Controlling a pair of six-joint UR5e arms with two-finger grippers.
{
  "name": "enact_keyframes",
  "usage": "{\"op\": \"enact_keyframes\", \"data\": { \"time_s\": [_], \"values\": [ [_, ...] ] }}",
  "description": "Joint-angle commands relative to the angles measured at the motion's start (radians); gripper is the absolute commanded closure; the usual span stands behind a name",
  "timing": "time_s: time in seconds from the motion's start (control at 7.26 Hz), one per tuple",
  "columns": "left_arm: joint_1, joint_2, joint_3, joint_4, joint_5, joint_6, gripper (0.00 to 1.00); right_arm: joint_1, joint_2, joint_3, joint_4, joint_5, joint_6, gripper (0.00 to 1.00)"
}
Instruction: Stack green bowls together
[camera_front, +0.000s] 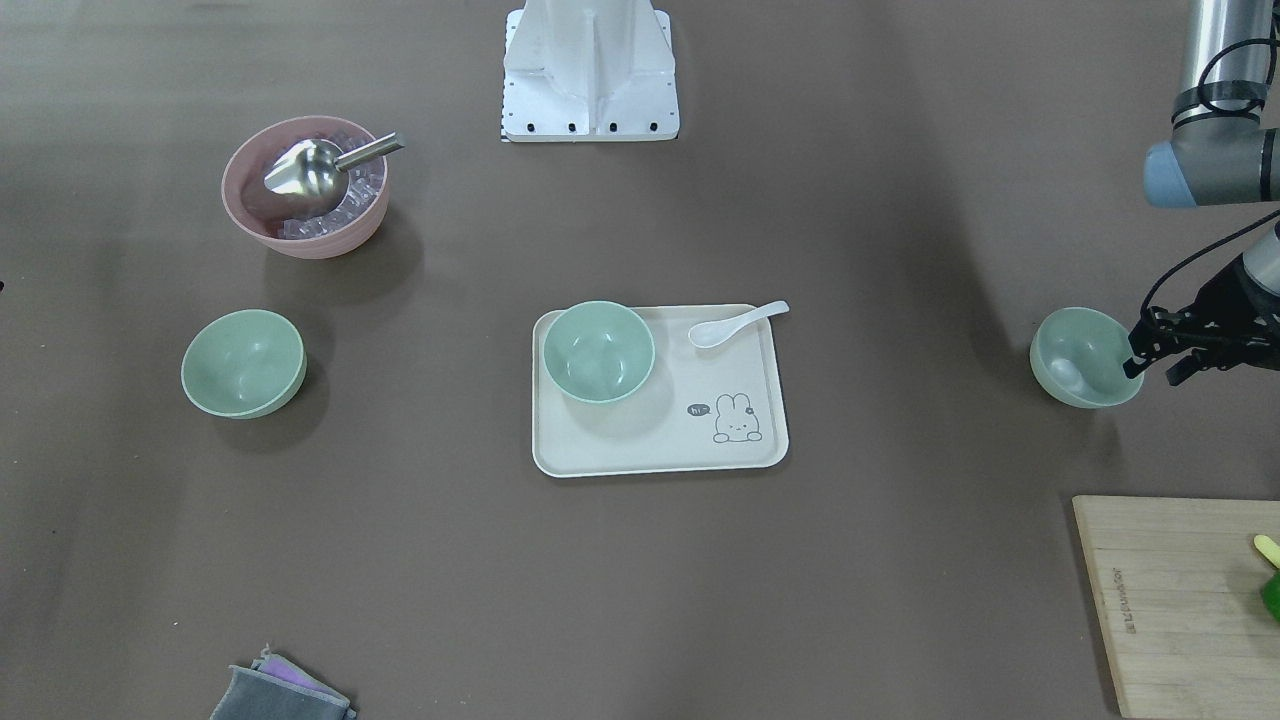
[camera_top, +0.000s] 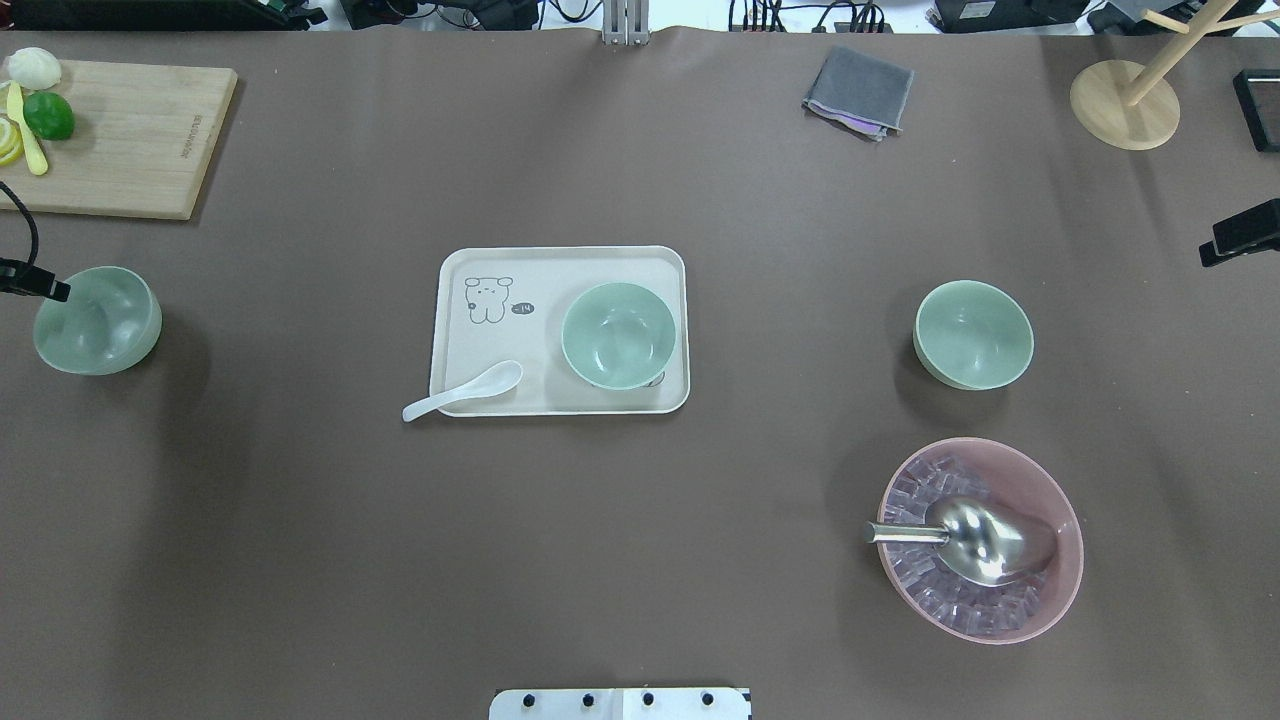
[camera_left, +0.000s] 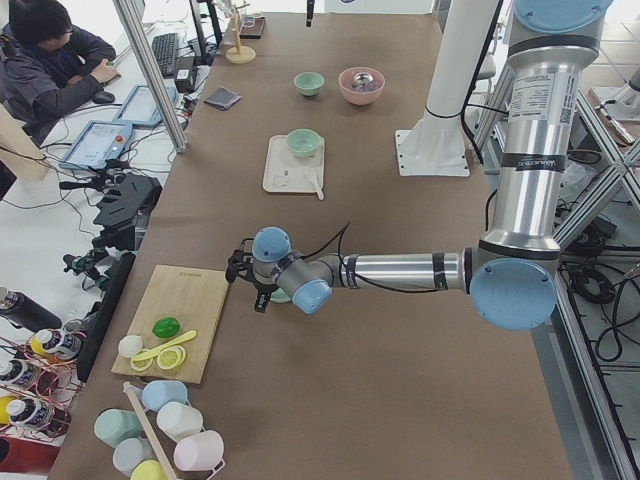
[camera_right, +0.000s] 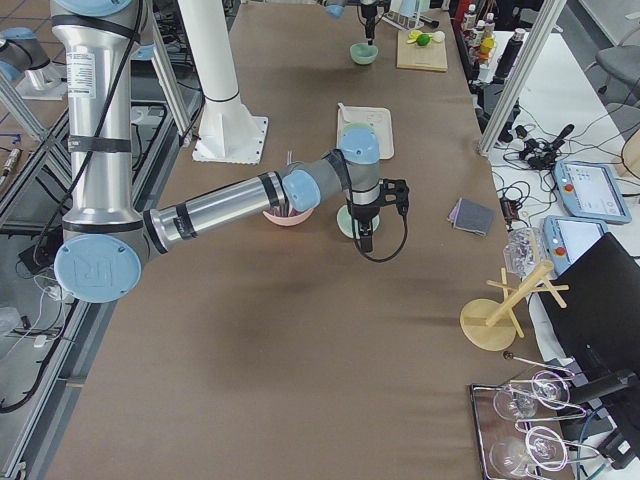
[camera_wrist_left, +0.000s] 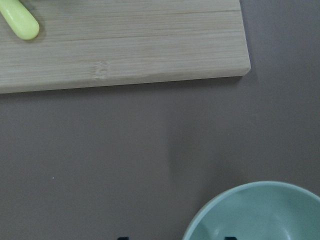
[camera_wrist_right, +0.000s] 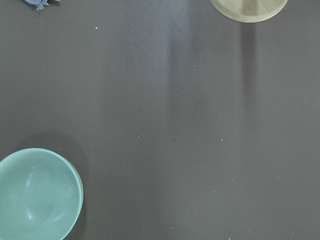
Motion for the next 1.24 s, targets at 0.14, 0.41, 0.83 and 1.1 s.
{"op": "enact_keyframes", "data": {
  "time_s": [0.14,0.41,0.83,1.1],
  "values": [
    [0.014,0.025,0.000,-0.031,-0.001,0.002,0.65,-0.001,-0.004,-0.001,0.004,-0.009,0.000,0.01],
    [0.017,0.025,0.002,-0.031,-0.001,0.002,0.70,-0.001,-0.003,-0.003,0.004,-0.009,0.000,0.01],
    [0.022,0.025,0.002,-0.031,-0.001,0.002,0.75,-0.001,-0.003,-0.003,0.004,-0.014,0.000,0.01],
    [0.022,0.025,-0.003,-0.031,-0.001,0.002,0.99,-0.002,-0.003,-0.003,0.006,-0.014,0.000,0.01]
  ]
}}
